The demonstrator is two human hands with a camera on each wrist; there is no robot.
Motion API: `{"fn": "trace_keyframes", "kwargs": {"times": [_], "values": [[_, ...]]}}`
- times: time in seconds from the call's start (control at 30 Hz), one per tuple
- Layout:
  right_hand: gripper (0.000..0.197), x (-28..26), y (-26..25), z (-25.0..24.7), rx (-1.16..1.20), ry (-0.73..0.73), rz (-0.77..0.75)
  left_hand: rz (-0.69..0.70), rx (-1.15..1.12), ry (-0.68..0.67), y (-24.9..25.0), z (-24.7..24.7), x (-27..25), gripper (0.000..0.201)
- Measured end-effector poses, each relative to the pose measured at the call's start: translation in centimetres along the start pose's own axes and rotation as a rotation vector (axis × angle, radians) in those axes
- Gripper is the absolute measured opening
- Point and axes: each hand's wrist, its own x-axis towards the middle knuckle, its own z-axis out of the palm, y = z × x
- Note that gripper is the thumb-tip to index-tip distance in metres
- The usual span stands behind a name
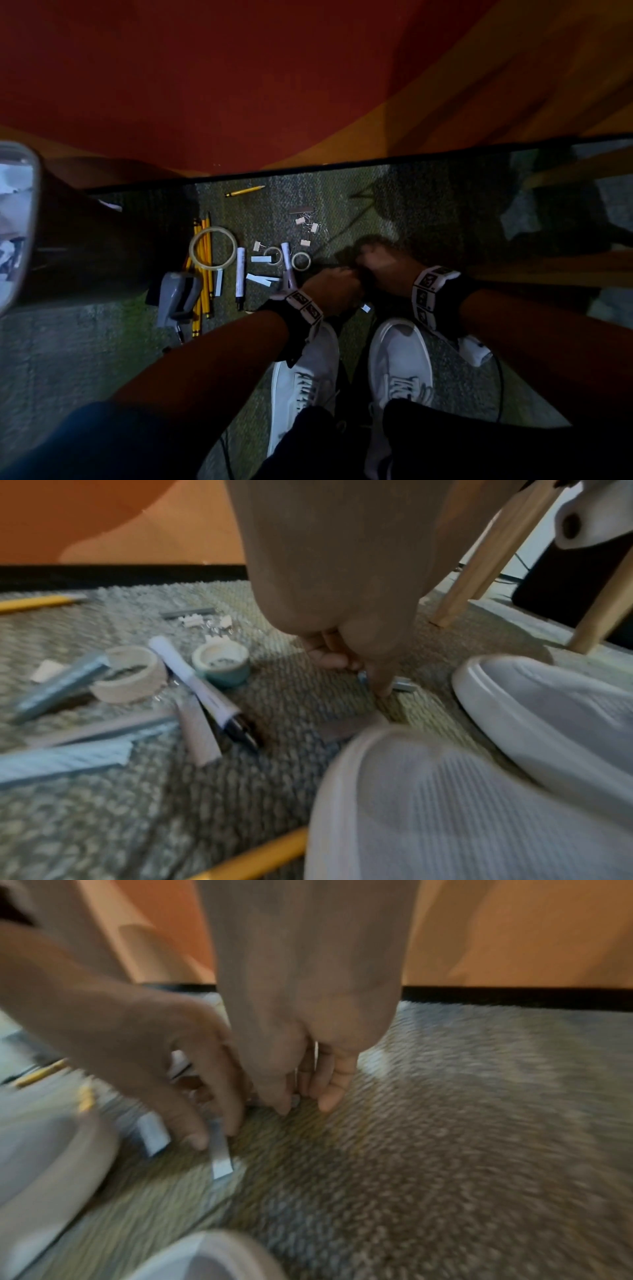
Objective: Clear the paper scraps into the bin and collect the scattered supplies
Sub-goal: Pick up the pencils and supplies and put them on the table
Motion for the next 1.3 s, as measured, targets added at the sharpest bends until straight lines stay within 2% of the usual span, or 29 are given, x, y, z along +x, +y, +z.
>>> {"fn": "trace_keyframes", "kwargs": {"times": [0.1, 0.17, 0.23, 0.4, 0.57, 0.73, 0.93, 1.03, 1.13, 1.3], "values": [[0.025, -1.2, 0.7, -1.6, 0.196, 0.103, 0.032, 0.003, 0.005, 0.109, -0.3, -1.2, -0.2, 0.03], [0.028, -1.8, 1.4, -2.4, 0.302, 0.178, 0.068, -0.018, -0.006, 0.087, -0.8, -3.1, -0.7, 0.028], [0.023, -1.9, 2.1, -3.3, 0.373, 0.208, 0.117, -0.049, -0.036, 0.131, -1.5, -5.7, -1.5, 0.019], [0.015, -6.0, -1.0, -11.3, 0.385, 0.274, 0.16, -0.135, 0.022, 0.276, -1.2, -14.5, -4.3, 0.01], [0.007, -11.1, -3.6, -19.7, 0.333, 0.405, 0.135, -0.139, 0.107, 0.469, 1.3, -23.5, -8.0, 0.016], [0.006, -19.3, -5.5, -29.0, 0.293, 0.646, 0.148, -0.078, 0.168, 0.634, 7.6, -33.2, -12.5, 0.015], [0.005, -30.0, -6.9, -35.9, 0.247, 0.846, 0.166, 0.05, 0.208, 0.787, 17.1, -41.2, -16.2, 0.018], [0.004, -35.3, -6.7, -37.1, 0.191, 0.878, 0.197, 0.142, 0.245, 0.806, 22.6, -42.9, -16.6, 0.016], [0.002, -40.9, -5.4, -36.7, 0.11, 0.864, 0.304, 0.208, 0.27, 0.782, 27.8, -43.1, -15.7, 0.012], [0.012, -48.6, -1.4, -33.4, 0.069, 0.822, 0.499, 0.311, 0.306, 0.655, 35.4, -41.5, -13.3, 0.008]]}}
